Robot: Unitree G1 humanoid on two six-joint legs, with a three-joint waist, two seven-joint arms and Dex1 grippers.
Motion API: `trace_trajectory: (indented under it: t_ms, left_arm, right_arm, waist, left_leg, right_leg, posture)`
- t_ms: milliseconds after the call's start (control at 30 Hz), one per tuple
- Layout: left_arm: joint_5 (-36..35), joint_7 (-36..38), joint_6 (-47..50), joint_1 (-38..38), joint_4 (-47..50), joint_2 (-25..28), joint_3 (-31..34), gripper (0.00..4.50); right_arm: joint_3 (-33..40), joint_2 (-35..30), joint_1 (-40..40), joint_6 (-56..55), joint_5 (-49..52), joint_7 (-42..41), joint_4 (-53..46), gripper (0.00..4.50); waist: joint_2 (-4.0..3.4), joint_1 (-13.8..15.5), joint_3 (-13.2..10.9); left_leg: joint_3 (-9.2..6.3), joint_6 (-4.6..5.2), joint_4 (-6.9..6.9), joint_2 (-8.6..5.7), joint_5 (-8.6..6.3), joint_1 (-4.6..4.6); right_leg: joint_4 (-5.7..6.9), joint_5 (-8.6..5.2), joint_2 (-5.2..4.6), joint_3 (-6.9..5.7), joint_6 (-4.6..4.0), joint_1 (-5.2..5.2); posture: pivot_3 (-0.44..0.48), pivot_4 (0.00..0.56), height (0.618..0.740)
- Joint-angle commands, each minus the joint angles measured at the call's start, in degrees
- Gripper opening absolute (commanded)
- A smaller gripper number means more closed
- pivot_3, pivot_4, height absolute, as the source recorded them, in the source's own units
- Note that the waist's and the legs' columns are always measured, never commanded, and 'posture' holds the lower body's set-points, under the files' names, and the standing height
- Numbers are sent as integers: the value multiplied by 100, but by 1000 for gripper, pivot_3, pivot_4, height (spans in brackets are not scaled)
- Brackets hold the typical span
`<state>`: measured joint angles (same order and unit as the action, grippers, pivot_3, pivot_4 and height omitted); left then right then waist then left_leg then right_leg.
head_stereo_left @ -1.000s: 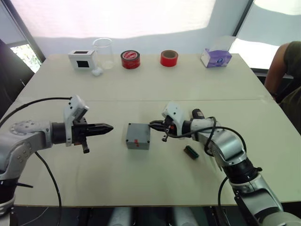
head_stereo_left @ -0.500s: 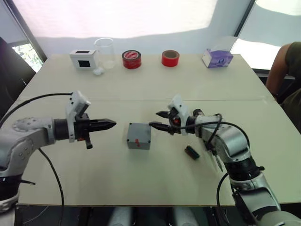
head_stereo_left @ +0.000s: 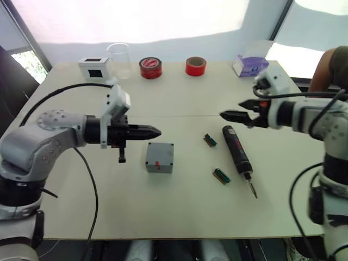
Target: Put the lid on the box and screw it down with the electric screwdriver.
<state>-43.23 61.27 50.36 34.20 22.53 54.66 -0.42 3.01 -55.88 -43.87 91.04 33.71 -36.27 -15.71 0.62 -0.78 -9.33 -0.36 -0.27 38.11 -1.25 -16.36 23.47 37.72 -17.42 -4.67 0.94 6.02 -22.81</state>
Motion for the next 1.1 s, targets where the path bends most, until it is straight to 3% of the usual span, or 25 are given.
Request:
trace_trajectory:
  t_ms: [33, 500, 700, 933, 1033, 1100]
  left_arm:
    - [342, 446, -435, -41, 226, 245, -223, 0]
    - [353, 355, -363, -522, 514, 268, -89, 0]
    - [308, 54, -214, -850, 589, 280, 127, 0]
    - [180, -256, -57, -1153, 759, 232, 342, 0]
    - [116, -400, 3, -1255, 829, 206, 433, 0]
    - [83, -455, 28, -1311, 866, 200, 479, 0]
  right_arm:
    - [-366, -393, 206, 123, 223, -327, 65, 4478]
    - [-1488, -444, -37, 146, 1248, -30, 1282, 4478]
    - [-2113, -110, -476, 146, 920, 99, 1967, 4478]
    - [-2734, 116, -584, 145, 494, -61, 2084, 4478]
    - [-2953, 136, -488, 54, 334, -156, 1992, 3824]
    - [-3030, 137, -460, -28, 206, -217, 1991, 3118]
  waist:
    - [0, -19, 0]
    - [-2, -3, -4]
    - [-2, -15, -4]
    - [4, -9, -1]
    - [10, -8, 3]
    - [12, -8, 4]
  left_leg:
    - [4, 2, 1, 0, -1, 0]
    - [7, 5, 3, 6, -3, 0]
    - [7, 5, 3, 7, -3, 0]
    - [6, 5, 5, 7, -3, -1]
    - [4, 5, 6, 7, -3, -5]
    - [4, 4, 6, 7, -3, -7]
  right_leg:
    - [-5, 1, -3, 1, 1, 2]
    - [-6, 2, 2, 2, 4, 2]
    - [-5, 2, 4, 2, 4, 1]
    - [-5, 2, 3, 1, 5, 4]
    - [-5, 2, 3, -1, 5, 9]
    - [-5, 2, 3, -1, 4, 11]
  posture:
    - [0, 150, 740]
    - [0, 150, 740]
    - [0, 150, 740]
    - [0, 150, 740]
    - [0, 150, 740]
    - [0, 150, 740]
